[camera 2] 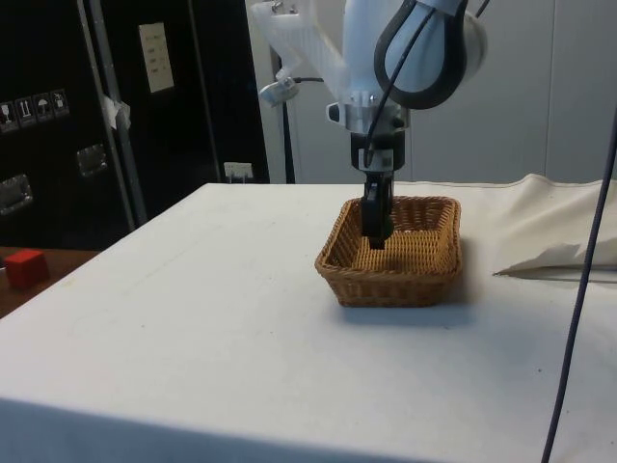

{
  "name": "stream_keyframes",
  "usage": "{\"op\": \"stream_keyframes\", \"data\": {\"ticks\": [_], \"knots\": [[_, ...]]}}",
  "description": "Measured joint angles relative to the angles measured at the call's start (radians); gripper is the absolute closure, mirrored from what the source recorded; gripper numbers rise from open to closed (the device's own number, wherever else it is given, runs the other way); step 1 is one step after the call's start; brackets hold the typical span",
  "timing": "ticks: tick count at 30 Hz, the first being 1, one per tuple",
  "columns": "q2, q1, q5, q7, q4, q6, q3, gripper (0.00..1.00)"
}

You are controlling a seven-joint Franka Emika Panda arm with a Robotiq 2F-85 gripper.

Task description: Pick up the ball and place it into the basket.

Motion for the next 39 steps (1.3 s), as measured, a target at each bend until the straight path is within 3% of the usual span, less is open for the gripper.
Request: {"op": "stream_keyframes", "data": {"ticks": [2,4,5,10,11,14,25,34,39], "knots": [[0.000,-0.001,0.000,0.000,0.000,-0.001,-0.002,1.00],[0.000,-0.001,0.000,0.000,0.000,-0.001,-0.002,0.87],[0.000,-0.001,0.000,0.000,0.000,-0.001,-0.002,0.87],[0.000,-0.002,0.000,0.000,0.000,-0.001,-0.003,0.40],[-0.001,-0.002,0.000,0.000,0.000,-0.001,-0.004,0.23],[-0.001,-0.002,0.000,-0.001,0.000,-0.002,-0.004,0.01],[-0.015,-0.002,0.000,0.001,0.002,-0.006,-0.003,0.00],[-0.098,-0.002,-0.005,0.023,0.001,-0.066,-0.003,0.00],[-0.152,-0.002,-0.033,0.066,0.002,-0.103,0.002,0.00]]}}
